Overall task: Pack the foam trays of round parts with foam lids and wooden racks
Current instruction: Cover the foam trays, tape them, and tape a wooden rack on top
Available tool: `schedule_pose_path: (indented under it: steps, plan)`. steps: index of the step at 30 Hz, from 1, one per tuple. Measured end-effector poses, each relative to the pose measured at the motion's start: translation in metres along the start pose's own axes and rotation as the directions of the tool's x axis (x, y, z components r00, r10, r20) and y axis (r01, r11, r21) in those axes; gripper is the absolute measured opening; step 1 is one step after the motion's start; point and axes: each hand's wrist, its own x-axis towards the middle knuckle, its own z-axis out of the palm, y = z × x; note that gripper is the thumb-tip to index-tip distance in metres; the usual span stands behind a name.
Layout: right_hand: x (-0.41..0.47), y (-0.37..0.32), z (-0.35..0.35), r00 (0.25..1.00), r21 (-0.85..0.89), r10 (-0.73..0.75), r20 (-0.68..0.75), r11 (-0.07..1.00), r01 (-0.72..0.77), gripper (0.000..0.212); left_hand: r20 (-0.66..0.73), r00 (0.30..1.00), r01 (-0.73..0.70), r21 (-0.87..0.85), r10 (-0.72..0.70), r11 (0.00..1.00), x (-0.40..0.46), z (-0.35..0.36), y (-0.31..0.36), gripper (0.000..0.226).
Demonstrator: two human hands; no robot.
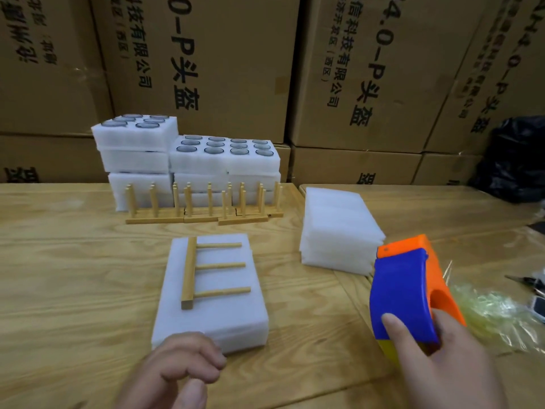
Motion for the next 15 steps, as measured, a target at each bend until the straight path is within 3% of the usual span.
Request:
schedule_pose_path:
  steps: [2, 4, 6, 7, 8, 9, 10, 12, 15]
  plan:
    - [-0.013, -0.009, 0.002, 0.996, -0.082, -0.086, -0.030, 0.993, 0.084, 0.023, 0.024, 1.000, -0.007, -0.067, 0.008, 0.998, -0.010, 0.006, -0.008, 0.020]
    - [-0.027, -0.022, 0.008, 0.985, -0.126, -0.171, 0.002, 0.977, 0.169, 0.032, 0.015, 0.994, 0.105, -0.199, -0.104, 0.974, -0.009, 0.020, -0.001, 0.012]
    - [-0.043, -0.031, 0.018, 0.963, -0.084, -0.258, 0.080, 0.961, 0.264, 0.042, 0.035, 0.939, 0.336, -0.297, -0.342, 0.894, -0.011, 0.030, -0.007, 0.030]
    - [-0.050, -0.035, 0.022, 0.948, 0.018, -0.288, 0.135, 0.957, 0.289, 0.039, 0.155, 0.865, 0.501, -0.325, -0.478, 0.802, -0.011, 0.035, -0.006, 0.043]
    - [-0.056, -0.038, 0.026, 0.938, 0.147, -0.278, 0.209, 0.957, 0.251, 0.037, 0.273, 0.799, 0.602, -0.382, -0.537, 0.701, -0.012, 0.038, -0.004, 0.056]
    - [-0.060, -0.043, 0.028, 0.922, 0.281, -0.252, 0.293, 0.945, 0.168, 0.037, 0.280, 0.770, 0.637, -0.373, -0.573, 0.675, -0.009, 0.043, -0.004, 0.067]
    - [-0.064, -0.048, 0.031, 0.907, 0.410, -0.246, 0.343, 0.907, 0.091, 0.041, 0.186, 0.752, 0.644, -0.413, -0.632, 0.645, -0.007, 0.047, 0.000, 0.073]
    - [-0.066, -0.057, 0.035, 0.898, 0.625, -0.183, 0.399, 0.771, -0.121, 0.048, 0.060, 0.741, 0.606, -0.489, -0.669, 0.627, -0.004, 0.049, 0.007, 0.081]
    - [-0.062, -0.070, 0.031, 0.868, 0.760, -0.095, 0.488, 0.536, -0.368, 0.029, 0.040, 0.779, 0.569, -0.467, -0.626, 0.678, -0.008, 0.038, 0.009, 0.092]
